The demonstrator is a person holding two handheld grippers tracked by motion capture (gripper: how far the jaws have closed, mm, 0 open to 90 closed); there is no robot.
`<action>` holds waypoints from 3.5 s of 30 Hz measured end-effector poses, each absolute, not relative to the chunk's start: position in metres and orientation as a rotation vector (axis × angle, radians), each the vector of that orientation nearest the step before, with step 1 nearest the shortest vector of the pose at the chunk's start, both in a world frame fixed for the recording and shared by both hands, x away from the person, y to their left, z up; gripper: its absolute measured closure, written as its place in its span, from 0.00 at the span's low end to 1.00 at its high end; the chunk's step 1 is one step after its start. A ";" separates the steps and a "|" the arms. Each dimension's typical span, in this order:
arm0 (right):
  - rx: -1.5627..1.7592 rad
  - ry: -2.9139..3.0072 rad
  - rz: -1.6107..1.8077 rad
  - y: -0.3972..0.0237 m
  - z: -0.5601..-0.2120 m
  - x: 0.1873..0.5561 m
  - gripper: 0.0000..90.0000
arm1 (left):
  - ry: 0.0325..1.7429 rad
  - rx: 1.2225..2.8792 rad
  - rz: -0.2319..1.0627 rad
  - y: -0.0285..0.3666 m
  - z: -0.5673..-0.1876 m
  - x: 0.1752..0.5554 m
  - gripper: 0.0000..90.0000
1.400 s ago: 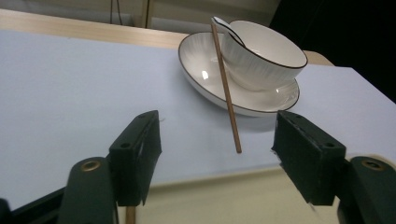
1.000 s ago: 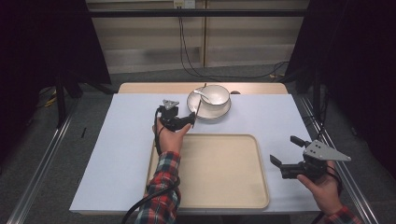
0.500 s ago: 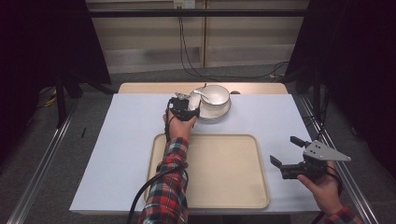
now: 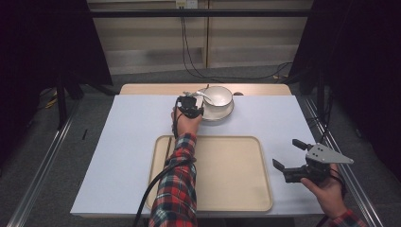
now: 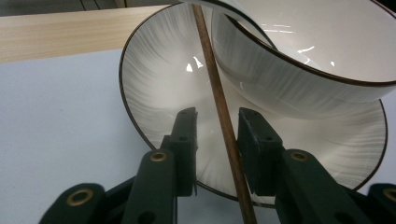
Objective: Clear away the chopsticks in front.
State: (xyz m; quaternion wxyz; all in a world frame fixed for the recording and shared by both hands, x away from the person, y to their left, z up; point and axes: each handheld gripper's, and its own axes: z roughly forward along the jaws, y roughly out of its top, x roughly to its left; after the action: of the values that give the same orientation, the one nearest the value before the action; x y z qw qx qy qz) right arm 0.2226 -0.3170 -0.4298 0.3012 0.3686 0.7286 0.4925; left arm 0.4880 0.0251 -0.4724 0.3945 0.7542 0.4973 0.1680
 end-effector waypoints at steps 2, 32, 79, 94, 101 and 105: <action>0.977 1.934 1.310 -0.318 -0.430 0.223 0.01 | 1.270 1.929 0.428 0.026 -0.472 0.488 0.85; 0.981 1.925 1.316 -0.317 -0.429 0.223 0.01 | 1.464 1.730 0.385 0.078 -0.437 0.417 0.95; 0.921 1.952 1.354 -0.316 -0.426 0.218 0.00 | 1.518 1.591 0.361 0.110 -0.445 0.289 0.95; 0.925 1.964 1.353 -0.317 -0.427 0.219 0.00 | 1.597 1.577 0.381 0.122 -0.454 0.263 0.95; 0.931 1.968 1.341 -0.316 -0.428 0.220 0.00 | 1.610 1.580 0.387 0.127 -0.457 0.254 0.95; 0.927 1.973 1.343 -0.315 -0.428 0.222 0.01 | 1.625 1.576 0.381 0.130 -0.460 0.250 0.95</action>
State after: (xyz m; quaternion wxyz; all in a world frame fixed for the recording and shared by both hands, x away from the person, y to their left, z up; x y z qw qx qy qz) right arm 0.2217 -0.3150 -0.4283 0.2867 0.3469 0.7382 0.5025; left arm 0.2496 0.1297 -0.4599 0.4104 0.6261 0.6455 0.1513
